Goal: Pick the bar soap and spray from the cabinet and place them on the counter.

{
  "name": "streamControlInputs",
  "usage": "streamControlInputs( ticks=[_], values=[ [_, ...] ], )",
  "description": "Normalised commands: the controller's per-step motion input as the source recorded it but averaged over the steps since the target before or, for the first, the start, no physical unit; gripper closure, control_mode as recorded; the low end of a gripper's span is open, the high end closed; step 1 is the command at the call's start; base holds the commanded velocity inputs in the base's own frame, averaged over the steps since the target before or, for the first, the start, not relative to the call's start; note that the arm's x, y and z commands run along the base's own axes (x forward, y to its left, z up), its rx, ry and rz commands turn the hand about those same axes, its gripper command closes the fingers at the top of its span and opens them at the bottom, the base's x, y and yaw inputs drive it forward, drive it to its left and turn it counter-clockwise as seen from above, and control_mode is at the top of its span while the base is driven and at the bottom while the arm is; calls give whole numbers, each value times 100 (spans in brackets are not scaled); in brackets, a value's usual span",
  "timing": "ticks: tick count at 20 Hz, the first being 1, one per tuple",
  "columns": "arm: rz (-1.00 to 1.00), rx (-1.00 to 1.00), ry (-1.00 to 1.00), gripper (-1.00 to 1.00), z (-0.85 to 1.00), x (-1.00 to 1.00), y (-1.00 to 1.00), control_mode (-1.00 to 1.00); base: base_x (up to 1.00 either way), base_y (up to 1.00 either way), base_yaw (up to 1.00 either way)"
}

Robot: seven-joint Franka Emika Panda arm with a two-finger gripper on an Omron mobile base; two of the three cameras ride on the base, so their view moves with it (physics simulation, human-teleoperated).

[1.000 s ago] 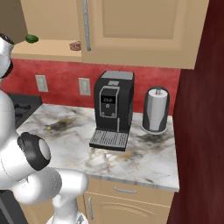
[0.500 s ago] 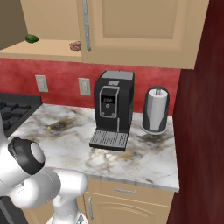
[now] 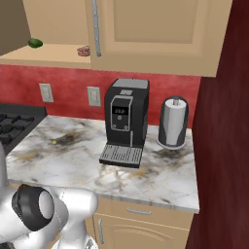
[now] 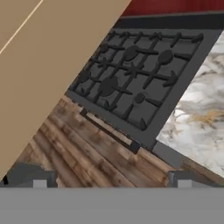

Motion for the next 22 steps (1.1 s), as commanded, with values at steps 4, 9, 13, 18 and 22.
streamControlInputs(
  ticks=[4, 9, 13, 18, 22],
  values=[
    [19, 0, -6, -100, -12, -76, -71, -100, 0, 0, 0],
    [18, -2, 0, -100, -57, -77, -59, -100, 0, 0, 0],
    [14, -7, -8, -100, -37, -76, -72, -100, 0, 0, 0],
    [3, -12, -30, -100, -5, -56, -74, -100, 0, 0, 0],
    [0, -14, -43, -100, 0, -35, -68, -100, 0, 0, 0]
  ],
)
